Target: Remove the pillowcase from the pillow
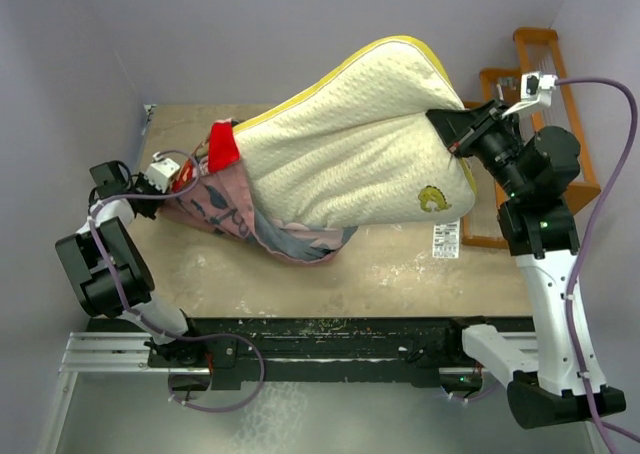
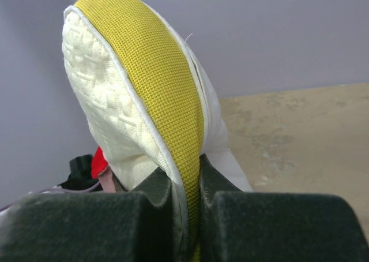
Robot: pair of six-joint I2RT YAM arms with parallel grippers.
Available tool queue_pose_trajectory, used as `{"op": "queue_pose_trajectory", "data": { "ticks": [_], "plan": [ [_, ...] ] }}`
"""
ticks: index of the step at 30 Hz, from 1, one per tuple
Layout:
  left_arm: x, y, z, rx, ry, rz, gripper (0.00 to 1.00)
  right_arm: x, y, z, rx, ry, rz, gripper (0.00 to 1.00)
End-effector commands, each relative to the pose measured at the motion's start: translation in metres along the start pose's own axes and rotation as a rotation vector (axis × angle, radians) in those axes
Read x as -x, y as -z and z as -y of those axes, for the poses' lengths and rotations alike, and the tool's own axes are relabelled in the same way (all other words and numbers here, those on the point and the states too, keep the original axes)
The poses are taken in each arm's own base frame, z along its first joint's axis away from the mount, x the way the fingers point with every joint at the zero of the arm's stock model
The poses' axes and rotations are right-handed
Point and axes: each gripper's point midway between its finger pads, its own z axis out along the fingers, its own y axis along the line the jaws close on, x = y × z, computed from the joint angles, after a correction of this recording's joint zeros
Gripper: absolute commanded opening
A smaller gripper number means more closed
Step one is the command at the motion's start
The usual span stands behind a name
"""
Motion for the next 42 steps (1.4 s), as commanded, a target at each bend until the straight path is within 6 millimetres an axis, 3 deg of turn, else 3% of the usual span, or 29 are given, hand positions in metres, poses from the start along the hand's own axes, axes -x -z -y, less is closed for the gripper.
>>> {"op": "queue_pose_trajectory", "data": {
  "ticks": [1,5,8,13,16,20,27,29,34,35,37,38,40,42],
  "plan": [
    [-0.055,0.033,-0.092,0.344,0.01,-0.205,0.0,0.146,0.059,-0.037,-0.129,0.122,0.535,0.0],
    [-0.073,0.042,-0.11,0.408,0.017,-0.243,0.0,0.155,0.072,-0.03,-0.2,0.135,0.583,0.0],
    [-0.073,0.049,-0.116,0.431,0.019,-0.244,0.0,0.16,0.079,-0.029,-0.215,0.124,0.618,0.0],
    [-0.063,0.058,-0.117,0.448,0.004,-0.211,0.0,0.174,0.088,-0.043,-0.171,0.105,0.683,0.0],
    [-0.043,0.065,-0.114,0.424,0.04,-0.144,0.0,0.166,0.074,-0.051,-0.097,0.09,0.637,0.0],
    [0.019,0.079,-0.093,0.325,0.083,0.009,0.0,0.149,0.049,-0.046,-0.038,0.087,0.563,0.0],
    [0.15,0.087,-0.013,0.108,0.044,0.222,0.0,0.107,0.01,-0.033,0.047,0.016,0.406,0.0],
    [0.19,0.085,-0.002,0.083,0.042,0.257,0.0,0.099,-0.001,-0.033,0.052,0.001,0.384,0.0],
    [0.278,0.097,-0.005,0.084,0.098,0.368,0.0,0.07,-0.035,-0.045,0.043,0.028,0.336,0.0],
    [0.289,0.097,-0.002,0.075,0.09,0.373,0.04,0.061,-0.043,-0.049,0.046,0.04,0.314,0.0],
    [0.297,0.093,0.014,0.006,0.066,0.355,0.29,0.038,-0.058,-0.058,0.049,0.074,0.266,0.0],
    [0.292,0.092,0.026,-0.049,0.071,0.325,0.48,0.024,-0.063,-0.059,0.044,0.089,0.234,0.0],
    [0.276,0.089,0.04,-0.104,0.077,0.271,0.74,-0.013,-0.073,-0.062,0.046,0.112,0.156,0.0],
    [0.254,0.089,0.049,-0.109,0.045,0.222,0.98,-0.064,-0.077,-0.055,0.041,0.134,0.058,0.0]
  ]
}}
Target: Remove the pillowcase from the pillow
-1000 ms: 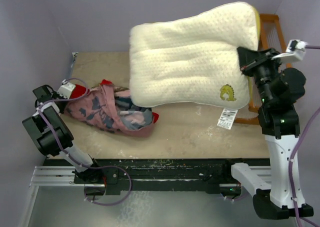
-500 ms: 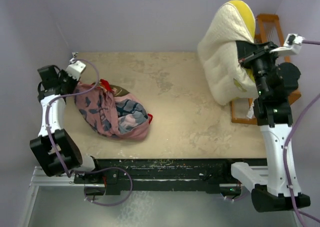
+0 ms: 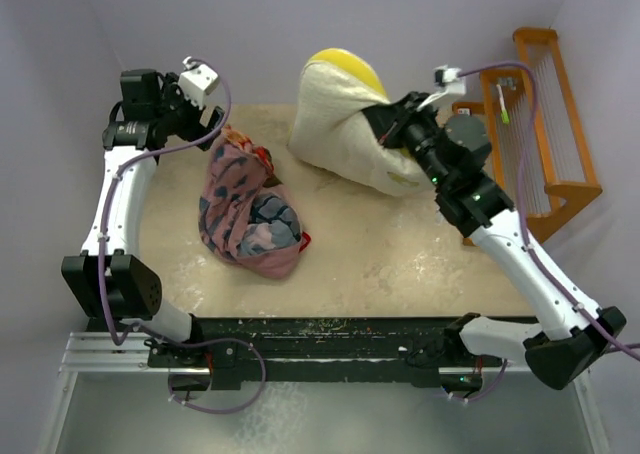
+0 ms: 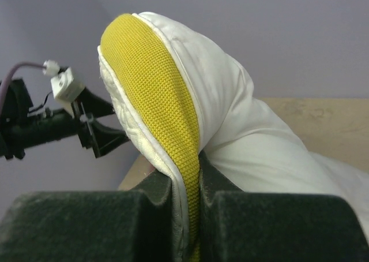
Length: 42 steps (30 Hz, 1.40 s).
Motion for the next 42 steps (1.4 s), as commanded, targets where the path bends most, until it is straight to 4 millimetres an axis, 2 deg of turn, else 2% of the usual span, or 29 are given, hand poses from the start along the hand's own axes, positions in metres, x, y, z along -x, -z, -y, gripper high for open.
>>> {"op": "queue_pose_trajectory", "data": {
  "ticks": [1,3,8,9,11,12,14,15,17,20,23,25,30,35,37,42],
  "plan": [
    [-0.044,0.018,0.026,-0.073,0.021,-0.13,1.0,-0.029,-0.002,-0.021,0.047,0.07,0.03,0.0],
    [-0.06,0.03,0.025,-0.062,0.002,-0.141,0.99,-0.081,0.0,-0.014,0.042,0.076,-0.06,0.0],
    [-0.089,0.061,0.017,-0.078,0.083,-0.174,0.99,-0.219,0.012,-0.017,0.078,0.096,-0.328,0.0],
    [-0.096,0.066,0.014,-0.071,0.108,-0.181,0.99,-0.242,0.015,-0.017,0.07,0.098,-0.381,0.08],
    [-0.103,0.07,0.018,-0.069,0.138,-0.172,0.99,-0.272,0.018,-0.01,0.041,0.095,-0.452,0.42],
    [-0.102,0.073,0.019,-0.054,0.148,-0.151,0.99,-0.278,0.02,-0.006,0.021,0.088,-0.464,0.65],
    [-0.105,0.074,0.027,-0.042,0.186,-0.115,0.99,-0.278,0.023,0.004,-0.025,0.075,-0.449,0.97],
    [-0.106,0.074,0.033,-0.046,0.208,-0.094,0.99,-0.274,0.026,0.01,-0.054,0.077,-0.435,0.99],
    [-0.116,0.07,0.047,-0.055,0.265,-0.072,0.99,-0.259,0.033,0.021,-0.123,0.093,-0.409,1.0],
    [-0.124,0.062,0.049,-0.015,0.325,-0.026,0.99,-0.241,0.051,0.043,-0.254,0.111,-0.407,1.0],
    [-0.139,0.052,0.046,0.04,0.413,-0.022,0.99,-0.214,0.075,0.078,-0.462,0.124,-0.345,1.0],
    [-0.151,0.045,0.042,0.092,0.482,-0.025,0.99,-0.199,0.097,0.105,-0.616,0.15,-0.304,1.0],
    [-0.177,0.033,0.055,0.073,0.462,-0.023,0.99,-0.162,0.167,0.171,-1.001,0.155,-0.091,1.0],
    [-0.197,0.03,0.076,0.084,0.392,0.082,0.99,-0.145,0.212,0.208,-1.132,0.041,0.196,1.0],
    [-0.194,0.032,0.082,0.076,0.41,0.109,0.99,-0.134,0.22,0.215,-1.132,0.146,0.244,1.0],
    [-0.196,0.03,0.094,0.02,0.495,0.098,0.99,-0.118,0.224,0.22,-1.093,0.382,0.327,1.0]
  ]
}}
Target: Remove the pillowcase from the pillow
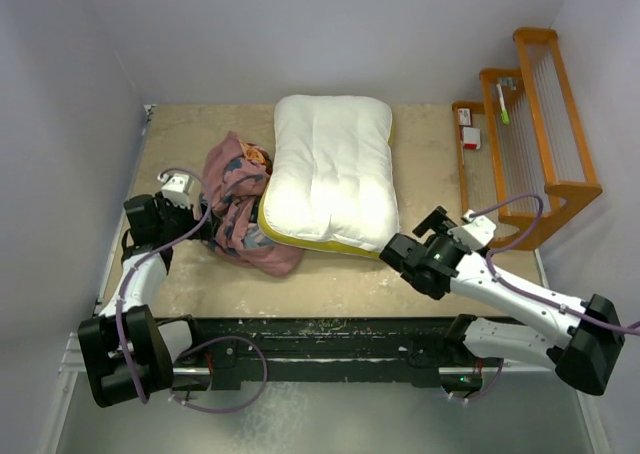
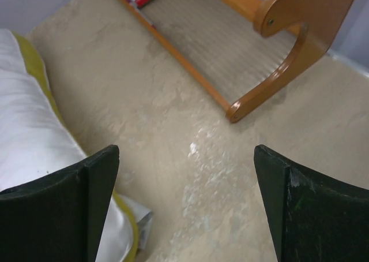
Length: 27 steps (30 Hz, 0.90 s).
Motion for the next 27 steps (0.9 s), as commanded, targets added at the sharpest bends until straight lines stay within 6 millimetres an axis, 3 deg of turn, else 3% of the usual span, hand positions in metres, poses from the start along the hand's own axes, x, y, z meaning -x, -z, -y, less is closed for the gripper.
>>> {"op": "queue_pose_trajectory", "data": {
  "ticks": [1,5,8,12,24,27],
  "plan": [
    [0.038,0.0,0.006,-0.037,-0.01,0.124,0.99,0.042,-0.009,0.01,0.046,0.072,0.322,1.0],
    [0.015,0.002,0.003,-0.002,-0.021,0.1,0.99,0.02,-0.017,0.022,0.032,0.17,0.341,1.0],
    [-0.002,0.012,0.014,0.005,-0.062,0.175,0.99,0.004,-0.022,0.034,0.0,0.197,0.309,1.0],
    [0.001,0.023,0.033,-0.052,-0.151,0.267,0.99,0.0,-0.025,0.037,-0.034,0.221,0.288,1.0],
    [0.0,0.022,0.03,-0.046,-0.148,0.251,0.99,-0.029,-0.032,0.033,-0.058,0.361,0.269,1.0],
    [0.0,0.023,0.03,-0.04,-0.144,0.253,0.99,-0.025,-0.035,0.034,-0.072,0.349,0.275,1.0]
  ]
}}
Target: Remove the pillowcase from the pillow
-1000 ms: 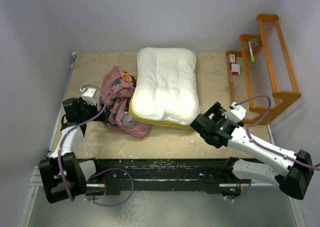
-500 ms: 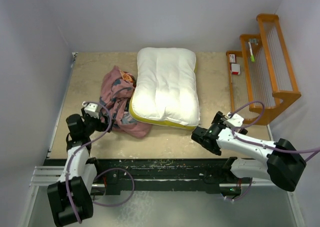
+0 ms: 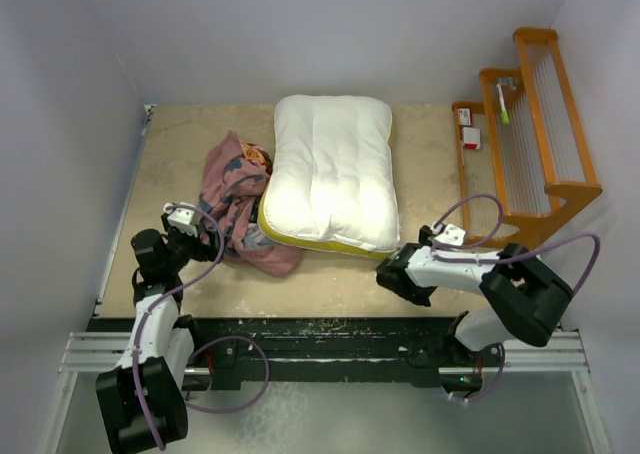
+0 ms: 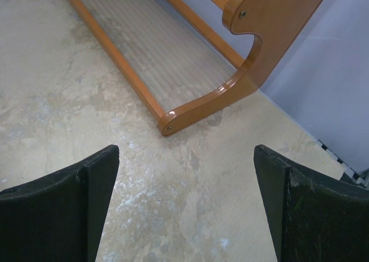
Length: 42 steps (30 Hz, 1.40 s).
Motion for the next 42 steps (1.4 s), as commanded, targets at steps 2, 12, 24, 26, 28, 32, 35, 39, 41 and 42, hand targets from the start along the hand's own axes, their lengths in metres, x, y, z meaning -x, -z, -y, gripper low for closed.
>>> {"op": "queue_pose_trajectory", "data": {
  "ticks": [2,12,24,26,28,32,35,39,41,42],
  "plan": [
    [0.022,-0.001,-0.006,0.025,-0.036,0.063,0.99,0.028,-0.007,0.006,0.007,-0.105,0.08,1.0],
    [0.016,-0.011,-0.024,0.081,0.03,0.0,0.99,0.148,-0.004,0.065,-0.008,-0.769,0.212,1.0],
    [0.016,0.02,0.011,0.042,-0.127,0.182,0.99,0.18,0.001,-0.024,0.072,-1.019,0.206,1.0],
    [0.016,0.017,0.008,0.039,-0.117,0.168,0.99,0.186,-0.009,-0.041,0.034,-1.024,0.22,1.0],
    [0.018,0.02,0.009,0.049,-0.123,0.184,0.99,0.199,-0.018,-0.047,-0.004,-1.057,0.237,1.0],
    [0.019,0.023,0.007,0.077,-0.118,0.202,0.99,0.247,-0.046,-0.008,-0.164,-1.145,0.305,1.0],
    [0.018,0.019,0.006,0.063,-0.114,0.181,0.99,0.277,-0.064,0.011,-0.265,-1.157,0.347,1.0],
    [0.019,0.021,0.007,0.066,-0.118,0.192,0.99,0.294,-0.051,-0.025,-0.198,-1.06,0.299,1.0],
    [0.019,0.022,0.008,0.066,-0.119,0.195,0.99,0.295,-0.035,-0.053,-0.128,-1.0,0.265,1.0],
    [0.018,0.021,0.007,0.065,-0.114,0.188,0.99,0.297,-0.025,-0.065,-0.09,-0.976,0.249,1.0]
  ]
}}
